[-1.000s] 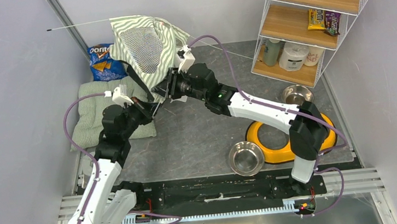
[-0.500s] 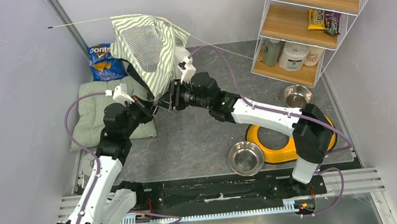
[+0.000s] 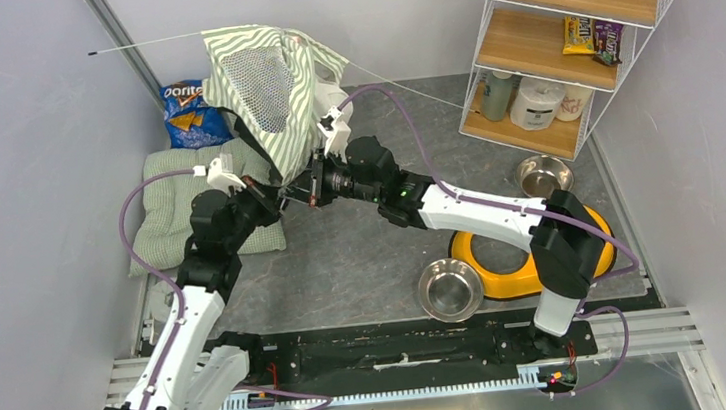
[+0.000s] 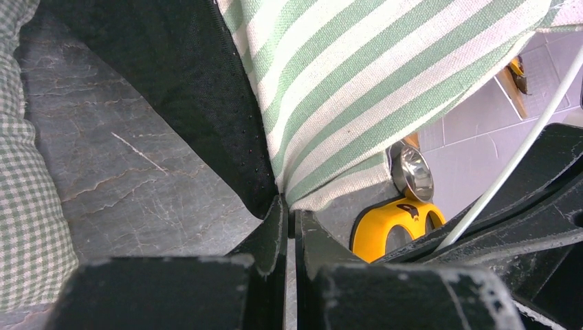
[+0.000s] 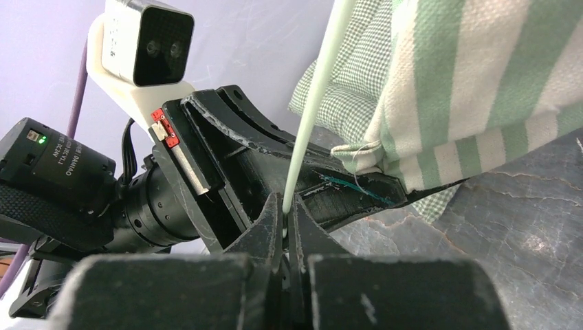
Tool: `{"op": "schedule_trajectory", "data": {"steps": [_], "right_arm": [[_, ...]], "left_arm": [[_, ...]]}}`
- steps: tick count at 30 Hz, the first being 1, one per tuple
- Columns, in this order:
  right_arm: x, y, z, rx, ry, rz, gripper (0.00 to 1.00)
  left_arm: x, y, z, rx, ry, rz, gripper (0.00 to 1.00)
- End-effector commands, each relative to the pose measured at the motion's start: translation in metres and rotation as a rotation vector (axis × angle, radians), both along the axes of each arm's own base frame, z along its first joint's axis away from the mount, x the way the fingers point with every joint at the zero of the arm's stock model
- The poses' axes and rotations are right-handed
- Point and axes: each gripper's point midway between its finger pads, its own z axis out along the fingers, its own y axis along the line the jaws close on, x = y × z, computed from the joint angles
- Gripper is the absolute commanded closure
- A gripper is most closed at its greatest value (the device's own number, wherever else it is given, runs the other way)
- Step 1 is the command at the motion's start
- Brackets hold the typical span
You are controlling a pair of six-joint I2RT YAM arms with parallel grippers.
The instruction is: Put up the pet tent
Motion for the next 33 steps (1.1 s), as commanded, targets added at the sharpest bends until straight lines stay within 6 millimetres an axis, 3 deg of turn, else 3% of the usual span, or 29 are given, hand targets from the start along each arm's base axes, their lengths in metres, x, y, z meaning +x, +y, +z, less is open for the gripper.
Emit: {"op": "schedule_trajectory", "data": {"steps": [1, 12, 20, 33], "right_arm": [[0.013, -0.005, 0.026, 0.032, -0.092, -0.062, 1.00], [0.056, -0.042, 0.082, 0.169, -0.179, -0.239, 1.00], [0.066, -0.056, 0.119, 0.285, -0.220, -0.280, 1.00], [0.085, -0.075, 0.156, 0.367, -0.339, -0.405, 1.00]], "left_arm": [[-0.009, 0.001, -0.012, 0.037, 0.028, -0.018, 0.98], [-0.023, 0.018, -0.034, 0.146, 0.005, 0.020, 0.98], [-0.023, 0.017, -0.045, 0.161, 0.030, 0.004, 0.98], [-0.022, 0.012, -0.052, 0.178, 0.058, -0.036, 0.98]]}}
